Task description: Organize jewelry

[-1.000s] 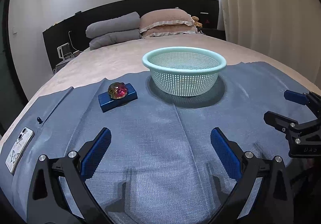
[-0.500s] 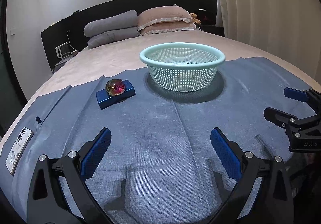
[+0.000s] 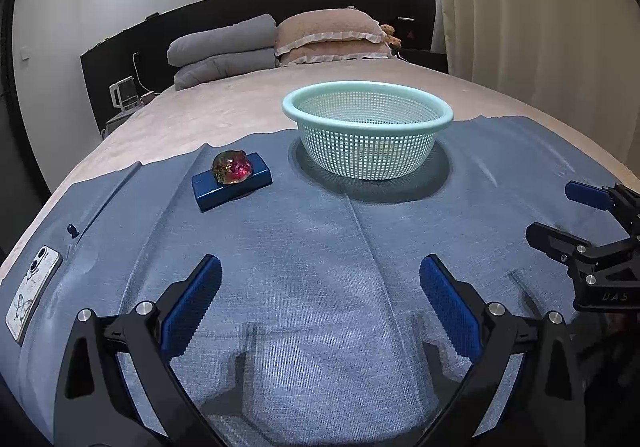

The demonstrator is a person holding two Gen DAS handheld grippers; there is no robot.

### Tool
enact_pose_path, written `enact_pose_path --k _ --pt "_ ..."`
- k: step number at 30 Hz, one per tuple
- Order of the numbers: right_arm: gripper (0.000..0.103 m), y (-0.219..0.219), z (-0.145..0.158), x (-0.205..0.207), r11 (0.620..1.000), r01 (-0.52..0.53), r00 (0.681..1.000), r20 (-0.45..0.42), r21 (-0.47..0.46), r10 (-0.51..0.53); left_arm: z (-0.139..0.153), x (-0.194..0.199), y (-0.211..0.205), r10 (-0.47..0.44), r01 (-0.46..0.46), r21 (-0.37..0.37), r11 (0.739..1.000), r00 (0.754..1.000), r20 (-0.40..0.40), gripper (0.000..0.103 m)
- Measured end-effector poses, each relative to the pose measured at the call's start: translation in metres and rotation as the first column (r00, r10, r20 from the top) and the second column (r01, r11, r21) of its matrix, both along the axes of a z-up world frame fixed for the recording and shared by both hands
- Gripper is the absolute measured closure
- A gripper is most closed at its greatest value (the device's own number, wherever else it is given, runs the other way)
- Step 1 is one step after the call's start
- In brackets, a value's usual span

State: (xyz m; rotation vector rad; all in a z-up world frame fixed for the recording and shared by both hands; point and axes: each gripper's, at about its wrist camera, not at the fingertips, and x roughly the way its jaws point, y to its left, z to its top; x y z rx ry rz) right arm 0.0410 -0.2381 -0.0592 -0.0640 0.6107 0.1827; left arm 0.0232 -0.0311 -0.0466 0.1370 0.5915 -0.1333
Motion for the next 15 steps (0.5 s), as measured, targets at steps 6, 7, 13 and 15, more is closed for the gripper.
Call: enact_pose_path --k 6,7,13,15 --pt "0.010 -0.0007 -0.0002 -0.0001 1.000 -0.008 1.000 -0.002 0.005 0.008 0.0000 -0.0008 0.0002 -0.028 0.027 -0.014 1.000 1.000 -0.015 0.006" --pt "0.010 -0.0012 -0.0003 -0.0003 1.000 -0.008 1.000 -0.002 0.006 0.008 0.0003 -0.0011 0.0003 -0.028 0.028 -0.012 1.000 1.000 -0.013 0.006" --pt "0.010 -0.0025 -0.0007 -0.0005 1.000 -0.003 1.000 -0.003 0.010 0.003 0.0012 -0.0029 0.0028 -0.037 0.037 -0.021 0.999 0.999 -0.019 0.006" --pt "0.010 -0.0024 -0.0008 -0.0006 1.000 -0.003 1.000 -0.004 0.012 0.003 0.0011 -0.0022 0.0036 -0.035 0.035 -0.016 0.999 0.999 -0.023 0.006"
